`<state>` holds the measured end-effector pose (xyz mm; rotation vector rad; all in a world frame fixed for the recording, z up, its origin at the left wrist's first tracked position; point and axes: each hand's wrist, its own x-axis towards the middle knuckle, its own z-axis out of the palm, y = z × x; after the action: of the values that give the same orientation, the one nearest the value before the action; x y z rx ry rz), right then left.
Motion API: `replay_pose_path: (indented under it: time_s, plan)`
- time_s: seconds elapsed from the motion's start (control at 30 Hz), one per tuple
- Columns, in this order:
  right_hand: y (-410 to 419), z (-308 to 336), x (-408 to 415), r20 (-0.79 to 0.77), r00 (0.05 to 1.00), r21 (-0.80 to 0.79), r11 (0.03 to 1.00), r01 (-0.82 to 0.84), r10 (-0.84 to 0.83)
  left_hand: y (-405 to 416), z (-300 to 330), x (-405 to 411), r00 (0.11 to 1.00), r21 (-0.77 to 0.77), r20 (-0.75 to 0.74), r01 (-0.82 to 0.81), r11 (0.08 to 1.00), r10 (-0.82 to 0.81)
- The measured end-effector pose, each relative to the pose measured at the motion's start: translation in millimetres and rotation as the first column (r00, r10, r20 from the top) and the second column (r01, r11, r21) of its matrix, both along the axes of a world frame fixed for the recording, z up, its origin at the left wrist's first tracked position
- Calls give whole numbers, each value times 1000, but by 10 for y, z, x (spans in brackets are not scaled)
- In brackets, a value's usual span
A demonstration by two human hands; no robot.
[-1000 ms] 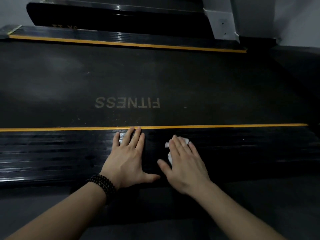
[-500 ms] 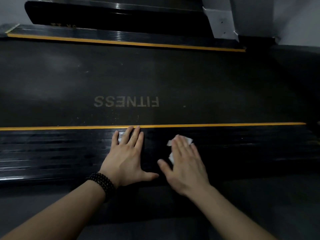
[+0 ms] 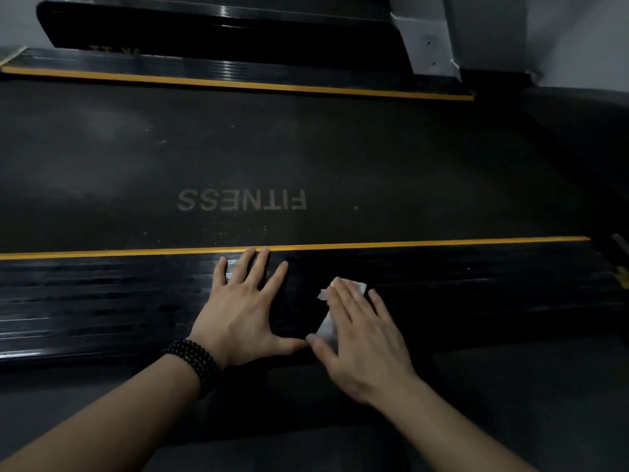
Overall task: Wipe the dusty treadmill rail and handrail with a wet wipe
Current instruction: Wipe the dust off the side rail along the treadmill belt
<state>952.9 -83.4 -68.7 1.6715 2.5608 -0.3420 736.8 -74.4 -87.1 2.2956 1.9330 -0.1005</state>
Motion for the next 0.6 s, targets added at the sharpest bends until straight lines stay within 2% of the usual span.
replay_pose_path:
  time_s: [0.13, 0.23, 0.37, 0.5, 0.6]
  plan:
    - [250, -26, 59, -18, 996, 50, 995, 84, -84, -1, -7, -6, 1000, -6, -18, 4, 1000, -4]
    - [34, -91, 36, -101, 995, 73, 997, 33, -26, -2, 7, -5, 1000, -7, -3, 0, 1000, 0]
    - [-209, -262, 219, -203, 977, 209, 978, -15, 58, 1, 38, 23, 1000, -30, -7, -8, 1000, 8]
    - [-139, -186, 424, -375, 927, 323, 938, 127, 4, 4, 96, 198, 1000, 12, 10, -4, 1000, 4]
    - [-36, -65, 553, -383, 920, 345, 912, 223, -80, 0, 79, 487, 1000, 4, 29, -13, 1000, 13]
